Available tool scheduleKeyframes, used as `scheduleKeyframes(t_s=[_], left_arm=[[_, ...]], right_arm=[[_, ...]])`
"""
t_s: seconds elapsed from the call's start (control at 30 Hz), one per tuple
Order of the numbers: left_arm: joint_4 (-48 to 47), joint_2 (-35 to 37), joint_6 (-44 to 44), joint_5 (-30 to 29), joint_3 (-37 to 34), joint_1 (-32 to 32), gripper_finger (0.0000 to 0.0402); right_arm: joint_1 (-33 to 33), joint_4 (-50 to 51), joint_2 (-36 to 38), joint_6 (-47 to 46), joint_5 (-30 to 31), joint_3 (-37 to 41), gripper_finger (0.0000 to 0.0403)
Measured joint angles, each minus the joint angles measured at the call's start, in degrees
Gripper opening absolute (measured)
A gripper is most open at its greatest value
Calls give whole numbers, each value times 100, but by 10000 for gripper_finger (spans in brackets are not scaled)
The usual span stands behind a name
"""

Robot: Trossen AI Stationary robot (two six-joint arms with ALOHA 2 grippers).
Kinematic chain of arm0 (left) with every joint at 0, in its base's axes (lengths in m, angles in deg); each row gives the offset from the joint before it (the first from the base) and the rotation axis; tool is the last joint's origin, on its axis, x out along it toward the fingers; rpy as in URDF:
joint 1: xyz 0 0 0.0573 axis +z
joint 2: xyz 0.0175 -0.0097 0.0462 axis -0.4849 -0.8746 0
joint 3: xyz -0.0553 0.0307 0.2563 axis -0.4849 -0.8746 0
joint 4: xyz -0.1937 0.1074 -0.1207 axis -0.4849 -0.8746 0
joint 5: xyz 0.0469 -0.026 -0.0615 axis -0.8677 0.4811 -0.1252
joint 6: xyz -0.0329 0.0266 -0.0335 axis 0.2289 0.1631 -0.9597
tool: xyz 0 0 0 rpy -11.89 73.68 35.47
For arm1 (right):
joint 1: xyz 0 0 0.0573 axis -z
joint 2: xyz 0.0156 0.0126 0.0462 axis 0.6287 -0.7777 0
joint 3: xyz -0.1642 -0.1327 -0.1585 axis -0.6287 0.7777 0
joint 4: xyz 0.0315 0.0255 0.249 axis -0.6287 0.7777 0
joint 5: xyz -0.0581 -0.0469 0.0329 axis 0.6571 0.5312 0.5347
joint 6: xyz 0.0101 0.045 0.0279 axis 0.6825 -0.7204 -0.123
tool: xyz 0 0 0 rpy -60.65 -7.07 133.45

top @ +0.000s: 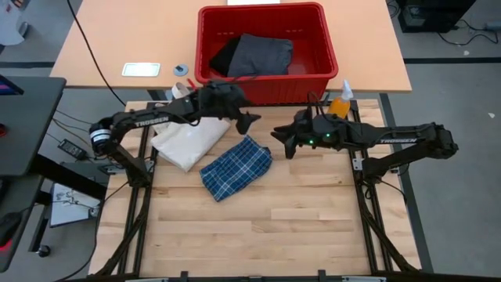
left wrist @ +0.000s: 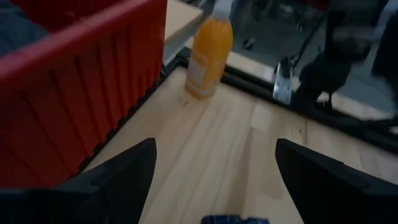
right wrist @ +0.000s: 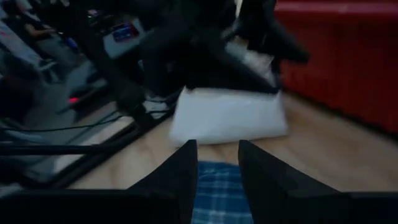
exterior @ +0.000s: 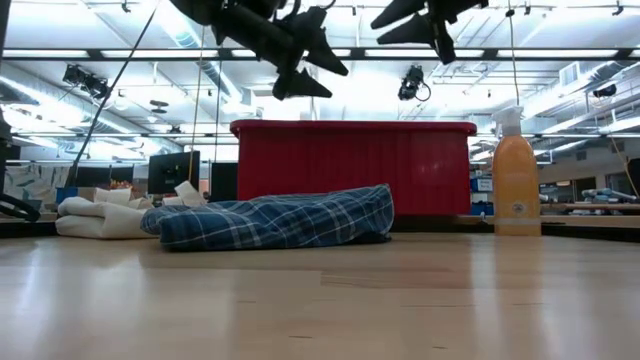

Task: Fold Laundry from Bin
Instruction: Remove the dark gray shorts from the red organizer bin

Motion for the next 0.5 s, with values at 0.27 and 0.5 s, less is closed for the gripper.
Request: scheduleKeyframes(t_s=[0.27, 0.5], left_arm=[[-69, 89, -180, 238, 263, 149, 334], [-420, -232, -137, 251, 1333, 447, 334]], right_arm=[[219, -296, 56, -487, -546, 2, 125], [486, -376, 346, -250, -475, 2, 125]])
